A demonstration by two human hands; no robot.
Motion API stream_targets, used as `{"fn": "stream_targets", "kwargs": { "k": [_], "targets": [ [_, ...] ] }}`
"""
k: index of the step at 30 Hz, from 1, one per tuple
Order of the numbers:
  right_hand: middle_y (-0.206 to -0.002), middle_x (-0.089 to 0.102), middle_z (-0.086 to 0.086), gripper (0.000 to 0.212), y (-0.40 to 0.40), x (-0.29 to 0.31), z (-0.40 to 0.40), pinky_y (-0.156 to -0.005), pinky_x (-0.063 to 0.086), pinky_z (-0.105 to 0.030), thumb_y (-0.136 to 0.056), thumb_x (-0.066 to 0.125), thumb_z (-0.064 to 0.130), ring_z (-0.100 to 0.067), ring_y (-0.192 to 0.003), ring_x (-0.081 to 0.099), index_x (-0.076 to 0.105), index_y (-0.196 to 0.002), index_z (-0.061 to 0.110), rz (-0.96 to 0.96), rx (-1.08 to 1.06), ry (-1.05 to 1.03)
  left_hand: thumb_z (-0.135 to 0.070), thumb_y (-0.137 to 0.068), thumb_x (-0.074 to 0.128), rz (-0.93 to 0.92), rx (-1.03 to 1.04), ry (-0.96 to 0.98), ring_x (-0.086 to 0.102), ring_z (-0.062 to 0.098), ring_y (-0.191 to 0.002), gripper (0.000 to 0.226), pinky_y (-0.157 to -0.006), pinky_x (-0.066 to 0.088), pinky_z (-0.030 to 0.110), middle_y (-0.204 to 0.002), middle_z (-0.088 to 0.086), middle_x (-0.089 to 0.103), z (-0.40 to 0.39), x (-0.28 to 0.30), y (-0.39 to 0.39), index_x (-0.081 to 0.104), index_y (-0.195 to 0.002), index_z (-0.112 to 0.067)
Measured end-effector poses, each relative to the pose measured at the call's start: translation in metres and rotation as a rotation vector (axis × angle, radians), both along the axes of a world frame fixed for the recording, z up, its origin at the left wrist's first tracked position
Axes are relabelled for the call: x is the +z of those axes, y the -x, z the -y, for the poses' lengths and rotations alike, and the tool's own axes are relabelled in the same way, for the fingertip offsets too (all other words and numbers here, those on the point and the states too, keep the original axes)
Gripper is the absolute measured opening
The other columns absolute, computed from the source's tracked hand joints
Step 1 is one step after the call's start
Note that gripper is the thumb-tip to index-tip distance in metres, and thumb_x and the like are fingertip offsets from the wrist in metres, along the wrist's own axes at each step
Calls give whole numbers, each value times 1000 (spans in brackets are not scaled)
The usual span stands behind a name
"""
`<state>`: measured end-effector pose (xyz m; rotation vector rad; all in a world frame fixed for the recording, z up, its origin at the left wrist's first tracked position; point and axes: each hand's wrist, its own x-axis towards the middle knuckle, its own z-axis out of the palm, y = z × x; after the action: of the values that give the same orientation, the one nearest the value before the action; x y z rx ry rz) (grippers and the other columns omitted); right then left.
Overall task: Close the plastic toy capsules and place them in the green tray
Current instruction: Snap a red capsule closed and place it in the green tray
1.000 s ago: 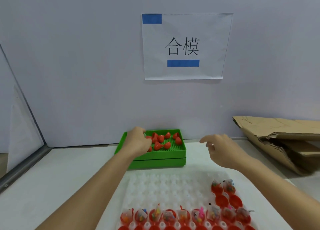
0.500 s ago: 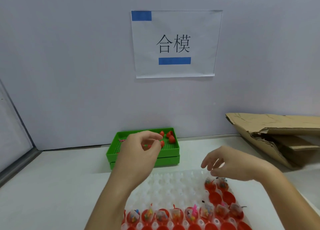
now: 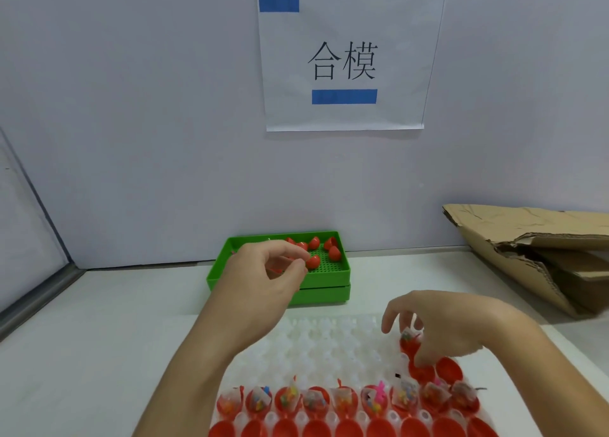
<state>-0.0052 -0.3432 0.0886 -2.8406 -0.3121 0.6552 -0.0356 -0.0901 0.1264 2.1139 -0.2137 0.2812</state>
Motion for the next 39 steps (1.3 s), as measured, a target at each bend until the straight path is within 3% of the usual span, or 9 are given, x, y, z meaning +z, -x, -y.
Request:
{"fn": "stream_targets", "kwargs": {
  "k": [4,11,15,20,27,30,33,36,39],
  "targets": [
    [-112,49,21,57,1,-1,-4,-77,55,-21,-77,75,26,-8,-101,58,51,-122,50,-13,18,73,-29,-94,59,-19,-19,-27,68,2,-78,15,-75,58,30,-86,-12,73,-7,0,3,73,-91,-35],
    [-108,48,21,56,-1,-7,-7,-63,50,-15,-79,71,20,-7,-93,57,50,-122,49,23,23,89,-31,-93,59,6,-40,-25,70,5,-77,14,-78,59,36,-87,-11,74,-8,4,5,72,-93,-35],
    [-105,48,23,53,-1,-8,-7,-70,54,-17,-79,71,22,-7,-91,57,51,-119,50,36,28,82,-33,-93,58,5,-67,-53,69,6,-81,15,-78,59,36,-88,-13,73,-6,4,7,72,-91,-37],
    [-106,48,23,51,-3,-9,-3,-64,48,-16,-79,71,20,-4,-87,55,52,-116,51,61,29,48,-38,-92,57,17,-65,-99,68,5,-84,14,-80,58,36,-88,-18,72,-7,8,10,71,-92,-39],
    [-107,50,22,47,4,4,1,-74,60,-25,-80,71,23,-6,-95,60,50,-109,54,107,23,-34,-46,-90,57,-8,-145,-173,67,0,-84,16,-79,56,27,-91,-20,70,-5,13,19,69,-99,-42],
    [-107,53,25,48,9,18,-4,-75,58,-22,-80,73,26,1,-97,58,50,-109,57,156,55,-146,-47,-91,58,-78,-219,-219,66,0,-85,17,-80,56,26,-93,-18,68,-9,13,21,66,-105,-44],
    [-107,56,28,51,14,34,-18,-89,56,-29,-80,75,28,8,-101,57,48,-109,60,219,105,-244,-40,-98,52,-190,-313,-244,67,-2,-88,23,-84,57,29,-100,-16,70,-16,12,21,57,-121,-43],
    [-108,58,27,54,21,51,-38,-89,57,-36,-81,78,29,4,-103,59,48,-110,63,250,156,-368,-40,-99,53,-240,-321,-232,66,-2,-94,30,-86,57,28,-106,-16,69,-23,12,20,52,-129,-40],
    [-108,57,31,56,31,58,-56,-92,54,-30,-81,78,30,8,-105,55,47,-112,64,314,231,-438,-43,-93,60,-273,-330,-163,66,-1,-98,41,-86,58,28,-112,-17,66,-27,10,19,49,-133,-39]
  ]
}}
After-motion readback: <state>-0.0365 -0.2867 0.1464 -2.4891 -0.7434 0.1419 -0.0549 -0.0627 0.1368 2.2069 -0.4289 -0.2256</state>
